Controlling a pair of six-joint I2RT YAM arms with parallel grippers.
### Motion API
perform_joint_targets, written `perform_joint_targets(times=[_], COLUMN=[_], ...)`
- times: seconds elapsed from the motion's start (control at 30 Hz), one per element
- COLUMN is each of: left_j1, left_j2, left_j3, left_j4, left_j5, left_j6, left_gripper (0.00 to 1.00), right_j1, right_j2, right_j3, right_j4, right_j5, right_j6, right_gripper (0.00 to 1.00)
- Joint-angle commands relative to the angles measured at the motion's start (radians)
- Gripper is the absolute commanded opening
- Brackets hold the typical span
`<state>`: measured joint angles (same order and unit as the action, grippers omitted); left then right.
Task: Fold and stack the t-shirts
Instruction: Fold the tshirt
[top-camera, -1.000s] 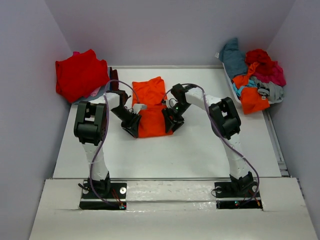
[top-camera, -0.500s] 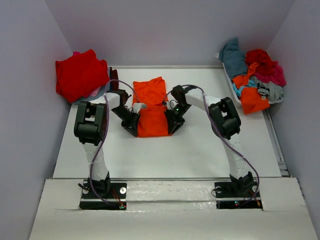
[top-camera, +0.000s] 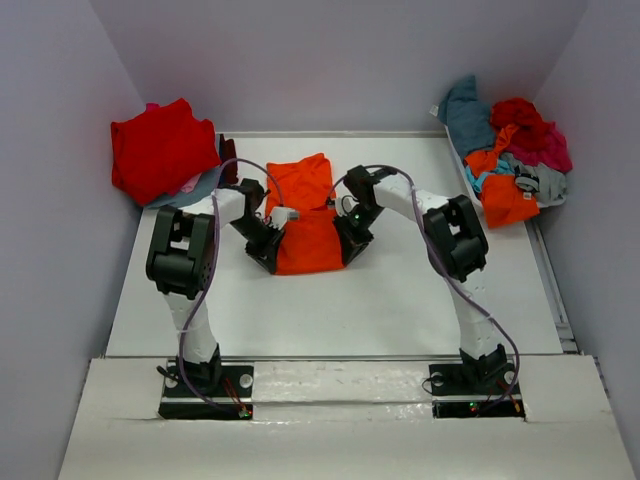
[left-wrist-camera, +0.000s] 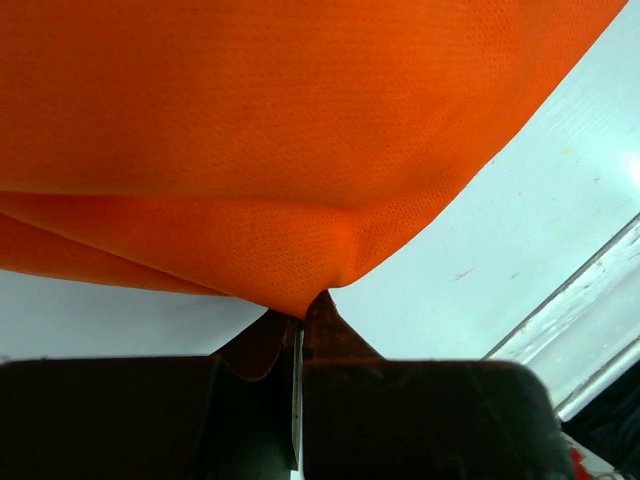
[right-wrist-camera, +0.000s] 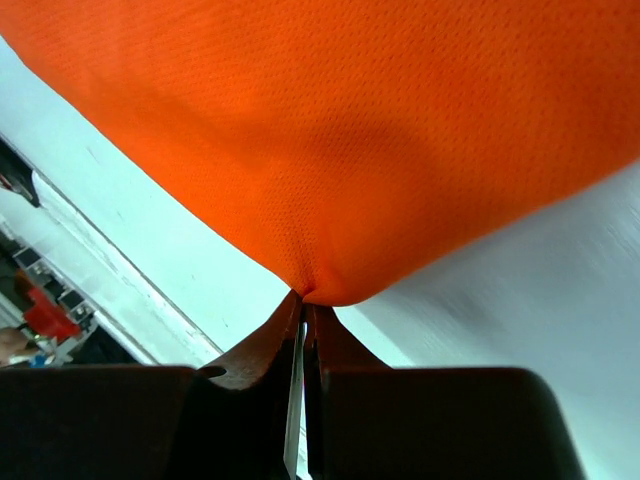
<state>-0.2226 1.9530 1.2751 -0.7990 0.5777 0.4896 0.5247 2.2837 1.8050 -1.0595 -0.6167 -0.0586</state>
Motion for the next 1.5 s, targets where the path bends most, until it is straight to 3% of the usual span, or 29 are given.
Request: perform_joint_targets(times=[0.0, 0.73, 1.23, 1.47], left_j1=[-0.047, -0.270, -0.310, -0.310], left_j2=[-0.080, -0.394, -0.554, -0.531], left_j3=[-0.033, -0.106, -0.137, -0.086], left_j4=[0.015, 0.024, -0.019, 0.027], left_j5=[-0.082, -0.246, -0.248, -0.308], left_j6=[0.015, -0.051, -0.028, -0.037], left_gripper=[0.06, 0.06, 0.06, 0.06], right_j1=[0.001, 0.001, 0.001, 0.001], right_j2=[-0.096, -0.363, -0.527, -0.483], right_j3=[0.047, -0.116, -0.200, -0.110], right_j4=[-0.002, -0.017, -0.019, -0.028], right_j5=[0.057, 0.100, 0.132, 0.175], right_j6=[-0.035, -0.101, -0.135, -0.141], right_gripper=[0.07, 0.07, 0.07, 0.07])
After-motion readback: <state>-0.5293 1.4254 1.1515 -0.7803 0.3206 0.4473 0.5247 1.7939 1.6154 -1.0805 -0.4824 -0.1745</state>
